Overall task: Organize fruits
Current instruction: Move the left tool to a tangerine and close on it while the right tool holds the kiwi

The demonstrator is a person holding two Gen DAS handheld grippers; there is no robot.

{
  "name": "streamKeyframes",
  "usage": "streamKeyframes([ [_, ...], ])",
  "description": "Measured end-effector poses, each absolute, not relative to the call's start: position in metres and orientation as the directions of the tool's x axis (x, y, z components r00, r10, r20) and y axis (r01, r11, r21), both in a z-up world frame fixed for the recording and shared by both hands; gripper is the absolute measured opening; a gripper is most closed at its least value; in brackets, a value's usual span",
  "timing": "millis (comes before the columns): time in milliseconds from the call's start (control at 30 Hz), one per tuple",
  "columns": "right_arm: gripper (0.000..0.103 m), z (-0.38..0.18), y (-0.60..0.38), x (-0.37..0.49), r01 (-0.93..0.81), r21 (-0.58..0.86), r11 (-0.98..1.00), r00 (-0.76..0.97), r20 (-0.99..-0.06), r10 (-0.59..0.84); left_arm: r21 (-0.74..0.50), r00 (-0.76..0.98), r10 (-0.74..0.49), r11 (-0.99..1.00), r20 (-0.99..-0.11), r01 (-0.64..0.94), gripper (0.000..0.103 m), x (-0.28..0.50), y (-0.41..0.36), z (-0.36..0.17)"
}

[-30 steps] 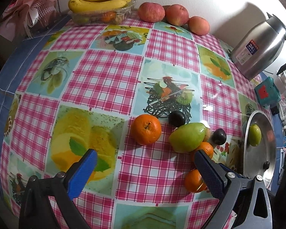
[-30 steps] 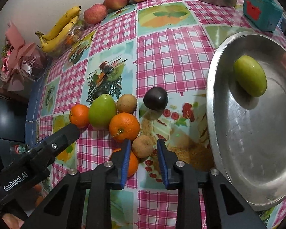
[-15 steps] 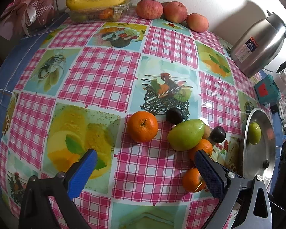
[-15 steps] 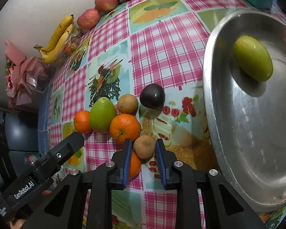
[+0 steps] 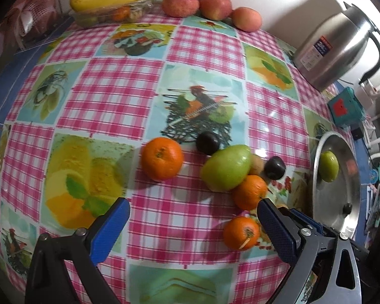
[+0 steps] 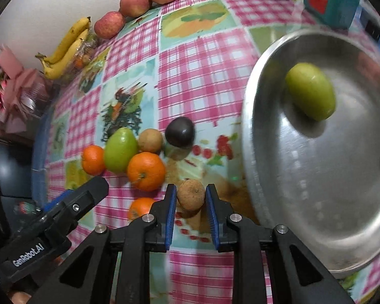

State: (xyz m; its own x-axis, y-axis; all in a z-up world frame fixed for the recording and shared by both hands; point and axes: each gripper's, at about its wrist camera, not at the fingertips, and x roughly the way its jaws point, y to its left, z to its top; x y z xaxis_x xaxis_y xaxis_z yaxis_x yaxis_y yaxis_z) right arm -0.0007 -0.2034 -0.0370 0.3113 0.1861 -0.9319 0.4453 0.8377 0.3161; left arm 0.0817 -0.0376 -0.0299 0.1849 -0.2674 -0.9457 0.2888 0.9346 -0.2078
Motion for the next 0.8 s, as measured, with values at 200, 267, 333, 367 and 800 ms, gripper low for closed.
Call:
streamKeyframes([
  [200, 0.024, -0.036, -0.210, -0.006, 0.451, 0.290, 0.844, 0.295, -0.941, 0.165, -0.236, 0.156, -0.294, 0.921, -0.943, 0.311, 0.094, 0.076, -0.049, -0.031],
  [267, 0.024, -0.036, -0.208, -0.006, 0.446, 0.276, 0.851, 0.286, -0.945, 0.157, -0.247, 0.147, -0.302, 0.918, -0.942, 0.310, 0.092, 0.076, -0.050, -0.031],
  [333, 0.024, -0.036, -0.208, -0.005, 0.443, 0.271, 0.855, 0.282, -0.947, 0.155, -0.258, 0.137, -0.310, 0.917, -0.941, 0.306, 0.090, 0.076, -0.051, -0.032],
  [367, 0.024, -0.037, -0.208, -0.005, 0.442, 0.272, 0.855, 0.281, -0.947, 0.157, -0.267, 0.131, -0.318, 0.914, -0.939, 0.305, 0.087, 0.075, -0.050, -0.032],
  [800, 0.024, -0.038, -0.213, -0.008, 0.456, 0.313, 0.833, 0.288, -0.938, 0.195, -0.264, 0.144, -0.330, 0.899, -0.933, 0.348, 0.081, 0.066, -0.040, -0.019],
])
